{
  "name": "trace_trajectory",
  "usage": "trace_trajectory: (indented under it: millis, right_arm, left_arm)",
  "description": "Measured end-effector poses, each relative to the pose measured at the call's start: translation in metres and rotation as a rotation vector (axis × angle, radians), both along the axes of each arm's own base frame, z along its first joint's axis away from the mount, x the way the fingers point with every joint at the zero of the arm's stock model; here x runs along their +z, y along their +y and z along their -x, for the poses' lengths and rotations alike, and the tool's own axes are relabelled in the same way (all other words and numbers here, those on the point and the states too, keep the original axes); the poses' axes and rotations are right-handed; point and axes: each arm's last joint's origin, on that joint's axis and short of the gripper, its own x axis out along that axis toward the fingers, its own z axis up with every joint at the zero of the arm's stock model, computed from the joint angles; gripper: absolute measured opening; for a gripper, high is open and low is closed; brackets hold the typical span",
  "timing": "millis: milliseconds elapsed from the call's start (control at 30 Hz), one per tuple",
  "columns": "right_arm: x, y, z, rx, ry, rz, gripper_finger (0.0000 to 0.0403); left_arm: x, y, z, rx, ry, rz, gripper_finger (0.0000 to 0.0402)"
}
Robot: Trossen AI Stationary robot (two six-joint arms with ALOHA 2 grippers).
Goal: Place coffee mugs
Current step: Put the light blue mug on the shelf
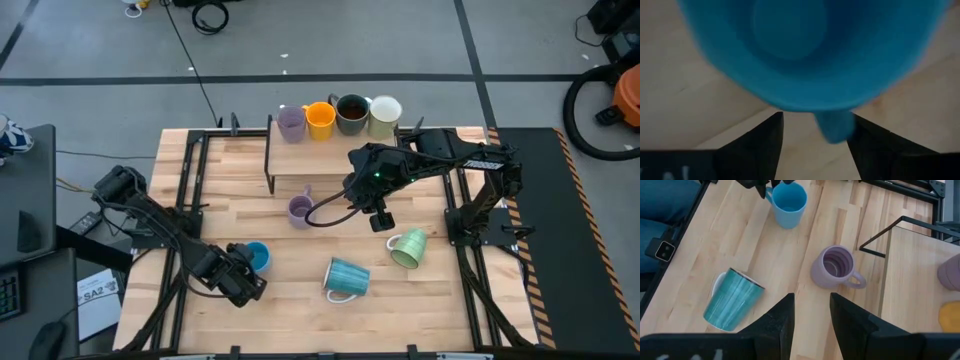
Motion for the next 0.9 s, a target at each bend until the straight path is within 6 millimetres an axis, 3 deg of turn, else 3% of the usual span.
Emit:
trace_trajectory:
  millis: [333, 800, 900]
  right_arm:
    - [0.0, 0.0, 0.0, 0.0, 0.0, 0.0, 0.013]
    - [0.0, 0.0, 0.0, 0.0, 0.0, 0.0, 0.013]
    - [0.0, 0.0, 0.0, 0.0, 0.0, 0.0, 0.013]
  left_arm:
    - [0.0, 0.011, -0.007, 0.044, -0.008, -0.038, 0.0204]
    - [-0.001, 0.016, -0.004, 0.039, 0.039, -0.078, 0.0062]
    - [-0.001, 0.016, -0.003, 0.007, 0.041, -0.088, 0.0053]
